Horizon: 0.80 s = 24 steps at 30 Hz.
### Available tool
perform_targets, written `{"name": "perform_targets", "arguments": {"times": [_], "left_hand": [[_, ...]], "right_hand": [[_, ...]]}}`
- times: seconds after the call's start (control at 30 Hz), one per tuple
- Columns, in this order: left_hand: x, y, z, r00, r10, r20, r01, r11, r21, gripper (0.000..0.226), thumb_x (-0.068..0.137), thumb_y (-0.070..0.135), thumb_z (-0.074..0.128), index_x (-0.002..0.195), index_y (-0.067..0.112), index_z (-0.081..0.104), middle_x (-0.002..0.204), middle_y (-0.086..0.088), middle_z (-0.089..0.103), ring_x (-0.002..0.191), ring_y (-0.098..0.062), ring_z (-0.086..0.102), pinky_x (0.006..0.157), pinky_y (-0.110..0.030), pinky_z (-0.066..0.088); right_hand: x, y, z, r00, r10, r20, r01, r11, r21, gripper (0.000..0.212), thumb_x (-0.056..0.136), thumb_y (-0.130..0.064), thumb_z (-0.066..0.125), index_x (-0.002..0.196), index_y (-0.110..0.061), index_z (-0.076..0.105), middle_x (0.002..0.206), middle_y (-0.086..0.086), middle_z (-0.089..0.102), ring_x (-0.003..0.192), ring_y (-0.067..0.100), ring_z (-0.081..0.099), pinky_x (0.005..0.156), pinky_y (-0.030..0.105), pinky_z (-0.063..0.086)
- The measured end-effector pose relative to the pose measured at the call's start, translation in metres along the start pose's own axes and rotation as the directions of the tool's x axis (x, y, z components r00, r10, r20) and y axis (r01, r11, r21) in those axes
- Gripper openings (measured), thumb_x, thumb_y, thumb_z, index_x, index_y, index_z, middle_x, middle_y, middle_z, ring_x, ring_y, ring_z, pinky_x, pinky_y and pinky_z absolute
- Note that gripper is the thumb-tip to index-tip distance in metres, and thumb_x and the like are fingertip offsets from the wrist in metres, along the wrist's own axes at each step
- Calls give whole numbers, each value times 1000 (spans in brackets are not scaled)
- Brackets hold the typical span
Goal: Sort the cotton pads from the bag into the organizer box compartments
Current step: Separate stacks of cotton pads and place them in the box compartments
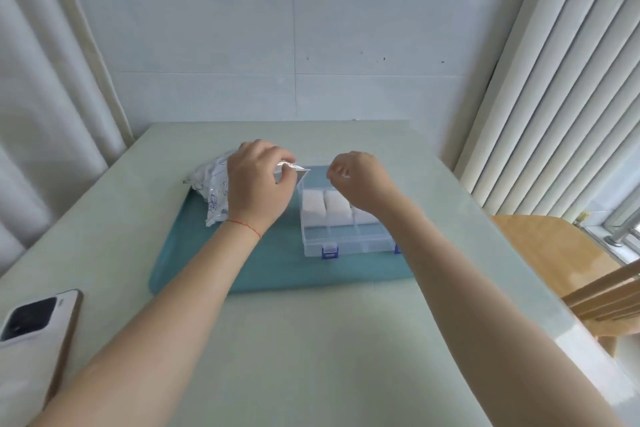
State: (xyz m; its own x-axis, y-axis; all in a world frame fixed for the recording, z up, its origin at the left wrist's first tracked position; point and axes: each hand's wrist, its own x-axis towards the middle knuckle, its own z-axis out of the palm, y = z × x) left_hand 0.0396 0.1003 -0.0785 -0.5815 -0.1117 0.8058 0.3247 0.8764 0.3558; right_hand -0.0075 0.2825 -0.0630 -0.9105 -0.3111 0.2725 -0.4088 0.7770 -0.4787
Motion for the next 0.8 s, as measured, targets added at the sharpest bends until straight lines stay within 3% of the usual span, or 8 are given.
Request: {"name": "perform_targets", "arguments": {"times": [0.07, 0.17, 0.33, 0.43, 0.53, 0.63, 0.7, 0.8], "left_hand": [[-5, -25, -20, 997, -74, 0, 74, 991, 107, 19, 74, 24, 57, 84, 19, 72, 86, -3, 64, 85, -29, 58, 75, -36, 43], [-16, -50, -40, 963, -224, 153, 190, 959, 212, 22, 72, 26, 74, 92, 19, 72, 92, -7, 63, 91, -32, 57, 77, -37, 40], [-19, -64, -54, 922, -325, 212, 290, 940, 179, 11, 78, 11, 65, 73, 17, 72, 75, 0, 70, 78, -28, 62, 66, -29, 41], [-19, -65, -56, 925, -320, 206, 304, 947, 107, 14, 78, 9, 63, 71, 18, 71, 71, 2, 70, 73, -26, 61, 66, -32, 48], [-20, -68, -54, 928, -314, 199, 307, 949, 66, 15, 77, 8, 63, 70, 18, 71, 69, 2, 69, 70, -25, 61, 67, -35, 51], [-22, -70, -52, 924, -324, 206, 321, 946, 48, 15, 79, 9, 62, 72, 18, 72, 70, 3, 69, 71, -24, 61, 69, -36, 51], [-22, -71, -52, 920, -335, 205, 335, 942, 40, 14, 80, 10, 63, 74, 18, 72, 72, 3, 69, 73, -24, 62, 70, -36, 51], [-22, -69, -53, 898, -373, 235, 377, 926, 26, 8, 81, 16, 66, 79, 20, 73, 76, 4, 69, 77, -21, 61, 72, -33, 49]], "right_hand": [[0, -29, 19, 998, -8, 56, 5, 999, 44, 21, 91, -17, 51, 93, -8, 70, 93, 9, 70, 90, 27, 63, 78, 37, 54], [2, -63, 46, 996, 34, 88, -35, 999, 10, 21, 87, -16, 50, 82, -4, 66, 82, 10, 66, 75, 30, 57, 60, 28, 46], [8, -90, 81, 960, 165, 226, -124, 975, -186, 44, 87, -43, 64, 64, -11, 43, 69, 4, 50, 66, 22, 51, 51, 26, 31], [14, -95, 95, 961, 191, 199, -130, 950, -285, 47, 83, -58, 64, 93, -12, 59, 111, 8, 57, 107, 26, 52, 77, 32, 41], [17, -99, 100, 954, 231, 192, -152, 923, -353, 57, 83, -59, 63, 121, -17, 60, 134, 7, 49, 129, 26, 40, 97, 37, 33], [18, -105, 100, 955, 235, 183, -173, 938, -302, 14, 86, -32, 62, 94, -21, 63, 114, 4, 53, 115, 25, 42, 90, 37, 32], [18, -104, 94, 955, 235, 183, -195, 958, -211, 22, 84, -19, 59, 65, -21, 47, 83, -1, 50, 93, 25, 42, 78, 34, 31], [15, -100, 71, 952, 182, 246, -188, 982, 4, 21, 84, -18, 67, 69, -12, 53, 67, 0, 49, 70, 22, 45, 65, 29, 34]]}}
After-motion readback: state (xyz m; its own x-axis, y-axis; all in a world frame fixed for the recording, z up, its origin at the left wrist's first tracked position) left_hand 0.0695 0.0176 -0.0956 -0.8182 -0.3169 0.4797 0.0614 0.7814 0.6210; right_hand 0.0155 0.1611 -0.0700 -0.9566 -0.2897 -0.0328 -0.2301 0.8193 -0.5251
